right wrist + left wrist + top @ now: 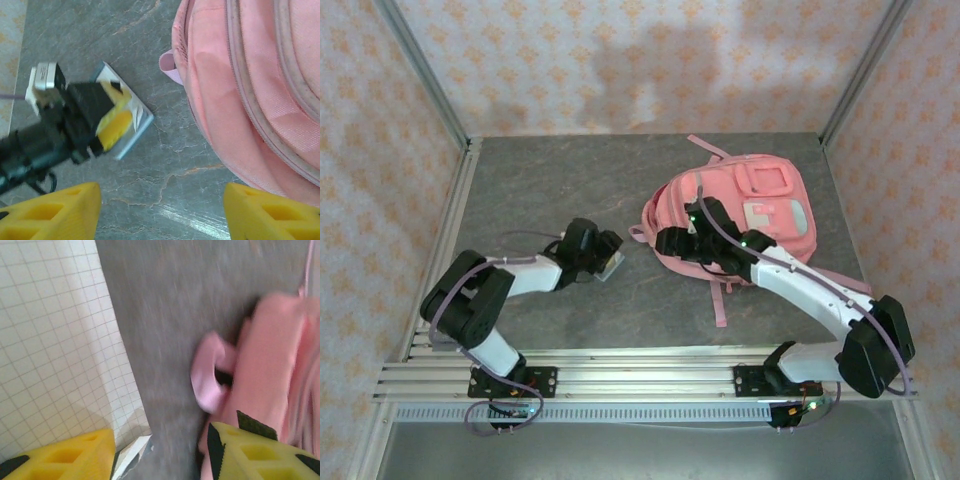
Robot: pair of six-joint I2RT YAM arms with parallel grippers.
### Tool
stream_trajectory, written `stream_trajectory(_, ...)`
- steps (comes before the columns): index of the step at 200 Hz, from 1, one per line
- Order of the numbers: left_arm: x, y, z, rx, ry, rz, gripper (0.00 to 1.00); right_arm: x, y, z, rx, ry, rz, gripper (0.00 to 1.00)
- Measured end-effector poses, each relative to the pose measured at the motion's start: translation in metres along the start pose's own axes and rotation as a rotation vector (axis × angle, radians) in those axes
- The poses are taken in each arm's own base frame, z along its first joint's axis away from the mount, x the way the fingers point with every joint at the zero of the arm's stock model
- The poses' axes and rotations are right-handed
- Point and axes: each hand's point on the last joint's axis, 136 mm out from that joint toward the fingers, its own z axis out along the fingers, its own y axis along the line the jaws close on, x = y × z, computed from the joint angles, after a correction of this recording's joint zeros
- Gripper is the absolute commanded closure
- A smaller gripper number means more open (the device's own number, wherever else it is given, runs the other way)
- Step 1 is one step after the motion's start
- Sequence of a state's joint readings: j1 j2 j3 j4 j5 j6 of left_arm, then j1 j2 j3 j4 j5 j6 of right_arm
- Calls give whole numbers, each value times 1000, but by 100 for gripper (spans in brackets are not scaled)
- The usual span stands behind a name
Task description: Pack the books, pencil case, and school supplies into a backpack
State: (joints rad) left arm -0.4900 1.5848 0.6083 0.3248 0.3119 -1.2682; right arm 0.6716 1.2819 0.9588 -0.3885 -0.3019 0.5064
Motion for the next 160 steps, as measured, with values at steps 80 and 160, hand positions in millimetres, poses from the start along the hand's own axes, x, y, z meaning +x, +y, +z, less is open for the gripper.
stream_trajectory(80,6,-32,-117,37,-135,307,36,21,15,12,-18,24,-14,59)
stream_trajectory(160,-26,34,-69,-246,-75,297,42,105,31,71,84,217,-193,86)
